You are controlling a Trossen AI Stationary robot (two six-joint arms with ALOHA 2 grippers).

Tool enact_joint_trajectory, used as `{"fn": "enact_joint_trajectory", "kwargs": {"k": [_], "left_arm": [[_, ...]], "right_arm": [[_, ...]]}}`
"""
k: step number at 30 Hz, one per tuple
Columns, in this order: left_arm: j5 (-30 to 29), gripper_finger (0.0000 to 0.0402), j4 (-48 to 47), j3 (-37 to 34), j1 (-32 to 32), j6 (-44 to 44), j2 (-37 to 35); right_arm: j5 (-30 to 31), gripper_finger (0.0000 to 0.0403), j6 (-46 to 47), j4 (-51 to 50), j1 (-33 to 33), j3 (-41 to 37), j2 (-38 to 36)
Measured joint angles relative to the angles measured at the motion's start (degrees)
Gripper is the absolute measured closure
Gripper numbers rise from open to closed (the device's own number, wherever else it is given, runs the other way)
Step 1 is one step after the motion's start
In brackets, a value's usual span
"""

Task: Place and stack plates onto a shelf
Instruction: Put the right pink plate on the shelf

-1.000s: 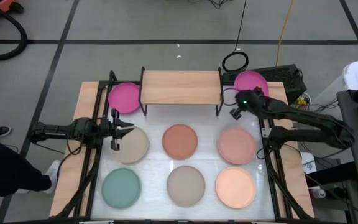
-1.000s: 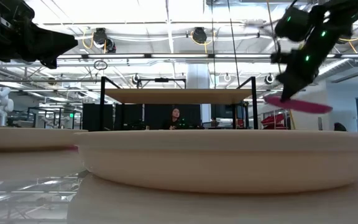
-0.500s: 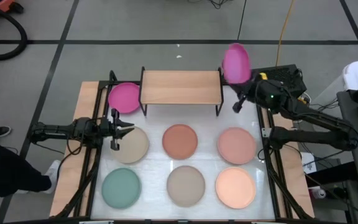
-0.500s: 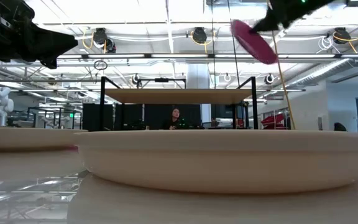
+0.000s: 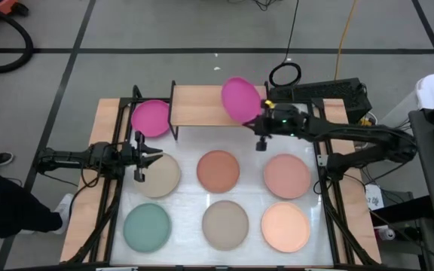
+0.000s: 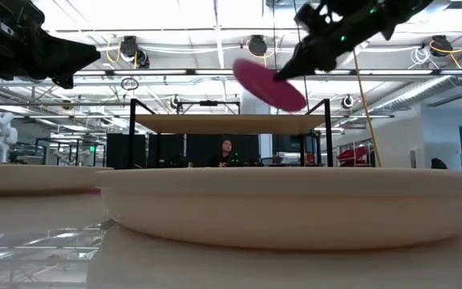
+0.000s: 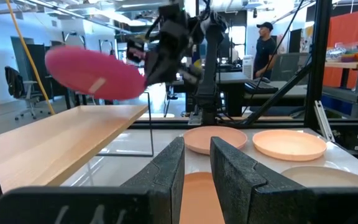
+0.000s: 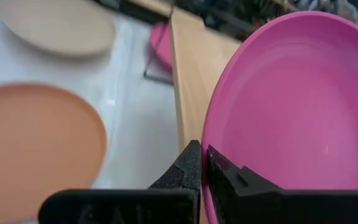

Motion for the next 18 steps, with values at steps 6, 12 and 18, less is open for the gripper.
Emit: {"fn": "enact_joint_trajectory", "kwargs": {"k": [6,12,18], "left_arm": [[0.0,0.032,0.0,-0.02,0.02,0.0,-0.02],[0.0,0.032,0.0,0.0,0.02,0.0,-0.01],[-0.01,0.032,0.0,-0.02,0.01,0.0,-0.02]], "right_arm": [[6.31,0.0403,0.64,-1.76,-0.11,0.0,3.54],[8.5,0.0403,3.4,-5.15,-1.25,0.04,1.93],[8.45,0.0403,6.0,-9.87,-2.76,0.04,-1.31]]}}
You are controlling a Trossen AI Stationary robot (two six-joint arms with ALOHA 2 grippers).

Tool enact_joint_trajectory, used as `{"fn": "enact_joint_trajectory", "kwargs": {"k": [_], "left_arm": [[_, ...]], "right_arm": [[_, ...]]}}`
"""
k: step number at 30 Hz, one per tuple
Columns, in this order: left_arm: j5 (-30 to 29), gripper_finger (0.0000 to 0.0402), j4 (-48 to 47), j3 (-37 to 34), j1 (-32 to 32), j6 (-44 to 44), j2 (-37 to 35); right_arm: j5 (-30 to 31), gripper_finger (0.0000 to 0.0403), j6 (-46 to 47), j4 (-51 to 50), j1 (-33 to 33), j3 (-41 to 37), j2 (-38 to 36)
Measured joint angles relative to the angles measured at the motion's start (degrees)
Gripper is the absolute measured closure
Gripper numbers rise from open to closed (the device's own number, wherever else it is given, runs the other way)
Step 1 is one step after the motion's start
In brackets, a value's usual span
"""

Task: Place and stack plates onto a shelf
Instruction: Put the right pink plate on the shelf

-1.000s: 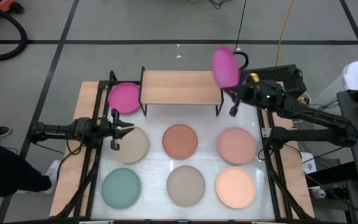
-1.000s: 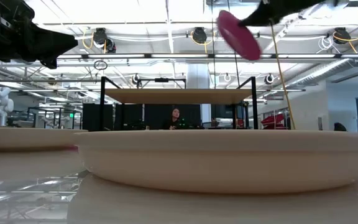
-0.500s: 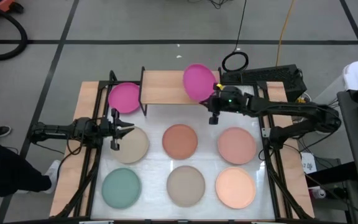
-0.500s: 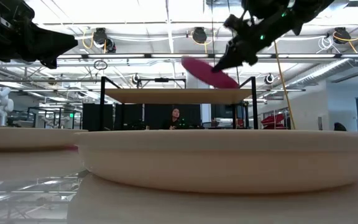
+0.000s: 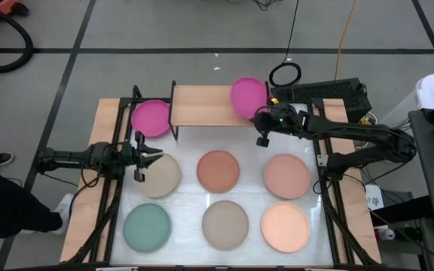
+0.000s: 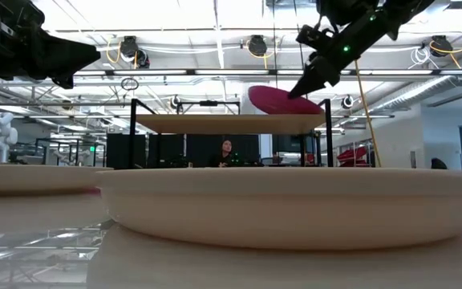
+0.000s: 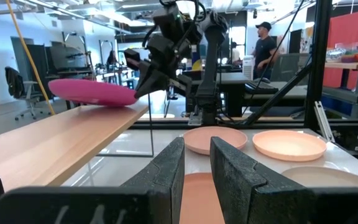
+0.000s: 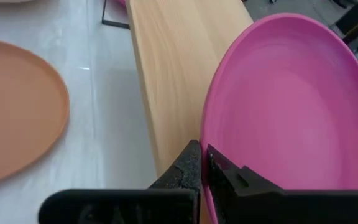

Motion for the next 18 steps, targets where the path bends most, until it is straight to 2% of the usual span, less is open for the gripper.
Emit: {"fn": "enact_joint_trajectory", "kwargs": {"k": [14,18], "left_arm": [[0.01,0.032,-0.01,0.0,-0.01,0.0,0.0],[0.01,0.032,-0.01,0.0,-0.01,0.0,0.0]], "right_arm": [[0.42,0.0403,0.9,-6.15,-1.06,0.0,-1.65],[2.29,0.0403,0.75,-8.73,-1.12,0.04,-2.01]]}}
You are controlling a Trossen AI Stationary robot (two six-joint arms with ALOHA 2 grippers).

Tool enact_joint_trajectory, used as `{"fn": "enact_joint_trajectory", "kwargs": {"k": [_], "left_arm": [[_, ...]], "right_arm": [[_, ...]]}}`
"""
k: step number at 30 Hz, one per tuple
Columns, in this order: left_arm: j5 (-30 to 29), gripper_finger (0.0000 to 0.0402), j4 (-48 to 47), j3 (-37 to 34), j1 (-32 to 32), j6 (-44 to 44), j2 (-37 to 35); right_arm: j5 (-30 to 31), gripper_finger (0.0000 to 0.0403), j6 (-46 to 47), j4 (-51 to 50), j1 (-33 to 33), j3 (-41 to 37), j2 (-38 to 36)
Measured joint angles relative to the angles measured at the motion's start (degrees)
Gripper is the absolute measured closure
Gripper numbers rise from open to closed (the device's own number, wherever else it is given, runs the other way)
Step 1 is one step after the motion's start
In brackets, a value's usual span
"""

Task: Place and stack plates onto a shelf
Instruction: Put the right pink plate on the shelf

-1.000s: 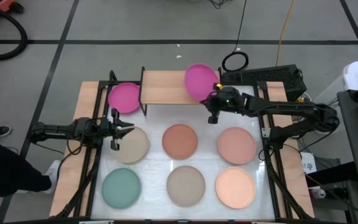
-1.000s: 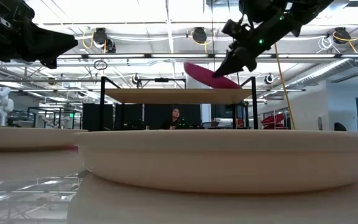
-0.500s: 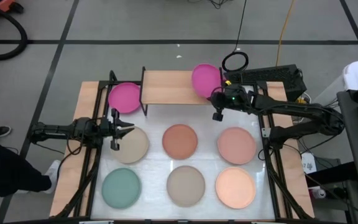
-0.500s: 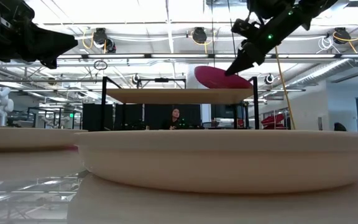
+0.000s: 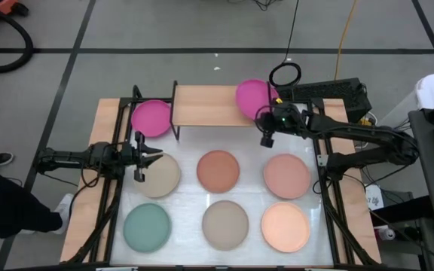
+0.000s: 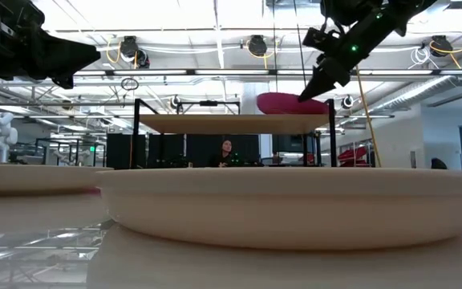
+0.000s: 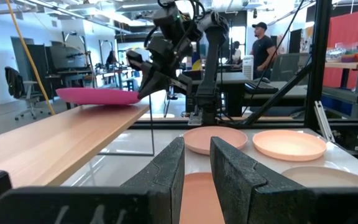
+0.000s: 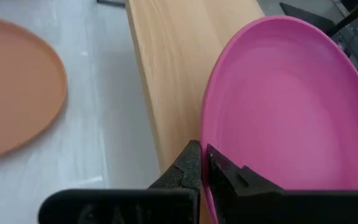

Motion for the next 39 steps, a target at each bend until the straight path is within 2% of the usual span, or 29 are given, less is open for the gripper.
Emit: {"fn": "enact_joint_trajectory", "kwargs": {"k": [9,18,24,31,35,39], "left_arm": [[0.0,0.032,0.0,0.01,0.0,0.0,0.0],[0.0,0.032,0.0,0.01,0.0,0.0,0.0],[0.0,0.032,0.0,0.0,0.01,0.0,0.01],[0.0,0.032,0.0,0.02,0.02,0.0,0.02],[0.0,0.032,0.0,0.01,0.0,0.0,0.01],[0.0,0.032,0.02,0.0,0.02,0.0,0.02]], "right_arm": [[0.76,0.0402,1.75,-4.74,-1.13,-0.28,-3.74],[-11.4,0.0402,2.05,2.79,-0.98,-0.28,-3.1],[-14.66,0.0402,2.44,7.74,-0.97,-0.28,-1.7],[-24.48,0.0402,2.63,12.48,-0.91,-0.17,0.59],[-24.72,0.0402,2.58,11.92,-0.92,-0.22,2.71],[-22.52,0.0402,2.57,11.96,-0.93,-0.99,3.93]]}}
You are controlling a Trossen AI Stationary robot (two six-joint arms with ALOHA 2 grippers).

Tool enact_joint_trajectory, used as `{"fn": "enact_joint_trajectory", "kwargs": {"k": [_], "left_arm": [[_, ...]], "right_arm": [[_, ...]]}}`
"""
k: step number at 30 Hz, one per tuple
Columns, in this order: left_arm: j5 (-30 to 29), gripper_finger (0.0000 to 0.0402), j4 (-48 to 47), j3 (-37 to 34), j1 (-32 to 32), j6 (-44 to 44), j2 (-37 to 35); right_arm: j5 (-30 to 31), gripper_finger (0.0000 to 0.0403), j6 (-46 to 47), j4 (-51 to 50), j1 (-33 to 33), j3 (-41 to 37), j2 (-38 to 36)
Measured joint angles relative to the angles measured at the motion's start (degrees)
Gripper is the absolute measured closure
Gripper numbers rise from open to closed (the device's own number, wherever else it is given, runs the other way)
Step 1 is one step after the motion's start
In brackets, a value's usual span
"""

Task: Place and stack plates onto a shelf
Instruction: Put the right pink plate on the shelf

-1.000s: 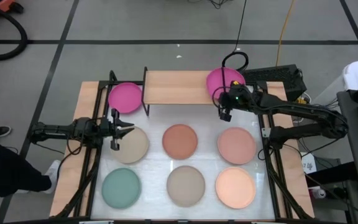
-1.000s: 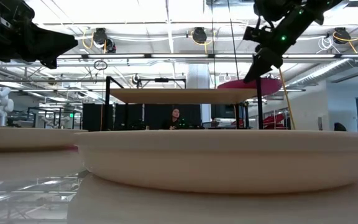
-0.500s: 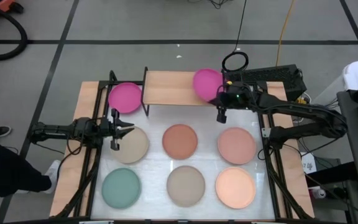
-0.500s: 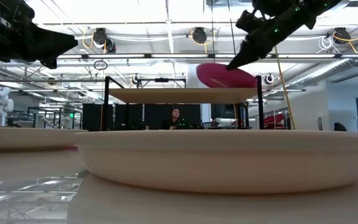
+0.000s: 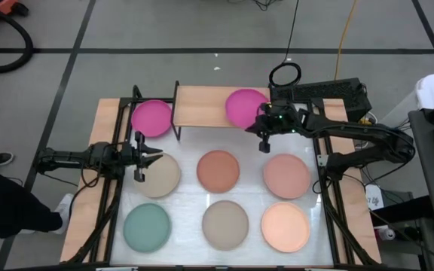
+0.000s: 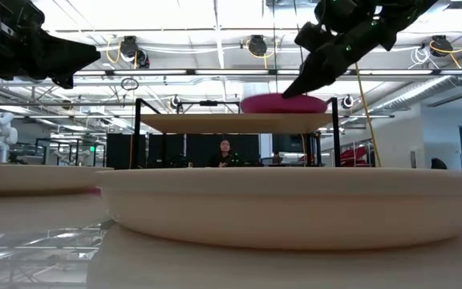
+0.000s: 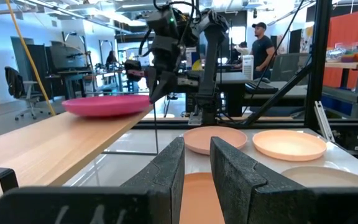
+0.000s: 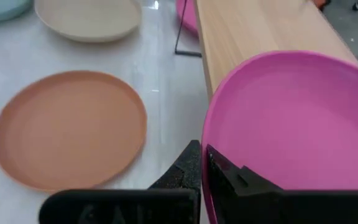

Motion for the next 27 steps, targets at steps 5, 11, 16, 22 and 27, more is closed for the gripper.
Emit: {"fn": "enact_joint_trajectory", "kwargs": {"k": [5,11,16,22,27], "left_arm": [[0.0,0.032,-0.02,0.0,0.0,0.0,0.0],[0.0,0.032,0.0,0.02,0.0,0.0,0.0],[0.0,0.032,0.0,0.01,-0.01,0.0,0.0],[0.0,0.032,0.0,0.0,0.0,0.0,0.0],[0.0,0.032,-0.01,0.01,-0.01,0.0,-0.01]], "right_arm": [[1.06,0.0394,0.05,0.53,0.0,-0.72,0.06],[1.12,0.0354,0.27,3.01,0.02,-0.83,-0.09],[1.16,0.0321,0.31,4.78,0.0,-0.83,-0.09],[1.01,0.0304,-0.22,5.48,0.02,-0.83,-2.83],[7.0,0.0304,-0.22,2.57,-0.07,-0.83,-9.26]]}}
